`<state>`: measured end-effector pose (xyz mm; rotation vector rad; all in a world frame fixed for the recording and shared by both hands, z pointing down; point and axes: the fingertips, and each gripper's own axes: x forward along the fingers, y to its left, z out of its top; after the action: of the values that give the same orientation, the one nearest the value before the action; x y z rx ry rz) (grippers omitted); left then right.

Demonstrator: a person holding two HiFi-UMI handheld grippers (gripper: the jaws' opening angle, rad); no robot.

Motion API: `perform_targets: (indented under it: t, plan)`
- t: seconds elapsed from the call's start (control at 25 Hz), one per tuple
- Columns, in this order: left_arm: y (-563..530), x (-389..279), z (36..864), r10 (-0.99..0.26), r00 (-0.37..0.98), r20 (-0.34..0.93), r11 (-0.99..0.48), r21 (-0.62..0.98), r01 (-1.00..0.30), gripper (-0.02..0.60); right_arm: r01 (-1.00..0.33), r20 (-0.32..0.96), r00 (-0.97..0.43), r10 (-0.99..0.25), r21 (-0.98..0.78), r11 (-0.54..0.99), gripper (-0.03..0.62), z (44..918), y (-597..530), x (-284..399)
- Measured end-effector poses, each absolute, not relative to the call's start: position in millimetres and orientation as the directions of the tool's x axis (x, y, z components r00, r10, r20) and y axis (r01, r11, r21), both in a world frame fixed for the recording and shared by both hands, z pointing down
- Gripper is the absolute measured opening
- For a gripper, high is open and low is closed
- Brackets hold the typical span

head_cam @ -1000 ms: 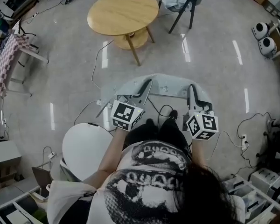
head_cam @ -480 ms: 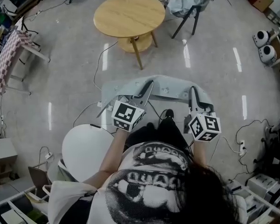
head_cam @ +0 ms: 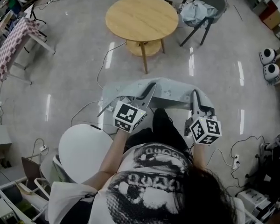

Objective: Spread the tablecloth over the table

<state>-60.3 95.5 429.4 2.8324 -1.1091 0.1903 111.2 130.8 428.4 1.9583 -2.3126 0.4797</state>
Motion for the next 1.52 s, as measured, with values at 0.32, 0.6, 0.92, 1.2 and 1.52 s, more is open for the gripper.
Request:
perform_targets:
  t: [0.32,0.6,0.92,1.2,1.52]
  plan:
    - [42.9,-43.8,438.7,-0.673,0.718,0.176,-0.726,0.030,-0.687,0.067,-0.963,0.249,-0.195,-0.949,-0.232,0.137,0.064,443.4,74.8,128.6]
    - [-48.0,-2.5,443.1,-0.649,0.732,0.209,-0.742,0.041,-0.669,0.067,-0.956,0.243,-0.183,-0.953,-0.269,0.115,0.063,450.6,-13.1,170.0]
    - [-149.2,73.7,426.2,-0.589,0.780,0.212,-0.788,0.062,-0.612,0.071,-0.952,0.203,-0.125,-0.971,-0.299,0.061,0.061,436.3,-105.5,245.6]
    - [-205.8,115.2,419.9,-0.562,0.801,0.206,-0.814,0.037,-0.580,0.071,-0.949,0.169,-0.111,-0.979,-0.310,0.054,0.064,429.9,-153.5,285.1]
    - [-239.3,152.7,406.0,-0.526,0.824,0.209,-0.845,-0.016,-0.535,0.071,-0.948,0.128,-0.073,-0.989,-0.318,0.029,0.064,419.1,-178.0,318.8]
